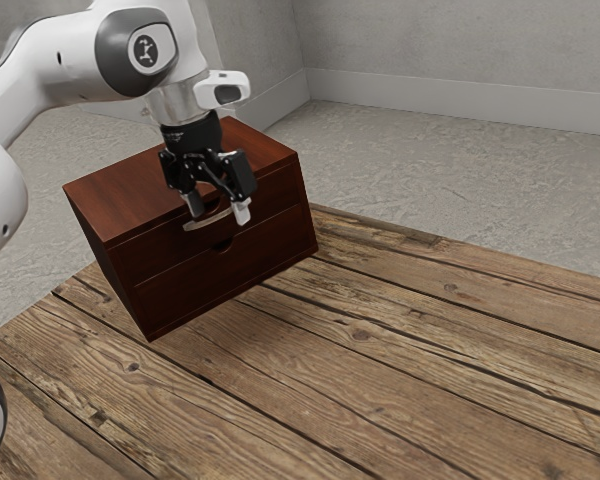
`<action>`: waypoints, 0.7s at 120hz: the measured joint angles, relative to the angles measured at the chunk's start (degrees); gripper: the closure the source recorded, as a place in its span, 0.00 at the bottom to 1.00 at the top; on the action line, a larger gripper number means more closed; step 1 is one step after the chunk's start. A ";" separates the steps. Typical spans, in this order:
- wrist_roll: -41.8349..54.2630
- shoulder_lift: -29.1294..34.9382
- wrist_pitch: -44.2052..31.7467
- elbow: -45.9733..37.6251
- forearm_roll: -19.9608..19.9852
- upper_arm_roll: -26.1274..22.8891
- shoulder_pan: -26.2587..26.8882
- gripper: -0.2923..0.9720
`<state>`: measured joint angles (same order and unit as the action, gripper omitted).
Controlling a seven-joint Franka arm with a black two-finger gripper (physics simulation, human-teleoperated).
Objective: Pull the drawer handle with one arm to open the drawer
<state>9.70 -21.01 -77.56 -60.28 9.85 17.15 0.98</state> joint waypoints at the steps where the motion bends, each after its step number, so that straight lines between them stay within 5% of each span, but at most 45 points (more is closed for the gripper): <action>1: 0.02 0.00 -0.01 0.01 0.01 0.00 0.00 0.23; 52: 0.71 2.21 0.07 0.83 0.73 0.19 -0.28 0.23; 66: 1.41 10.41 -1.58 1.88 -2.11 -0.23 2.58 0.23; 84: 3.44 10.31 -7.95 1.11 -10.43 -0.89 8.69 0.23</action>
<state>13.14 -10.70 -85.51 -59.17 -0.59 16.27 9.67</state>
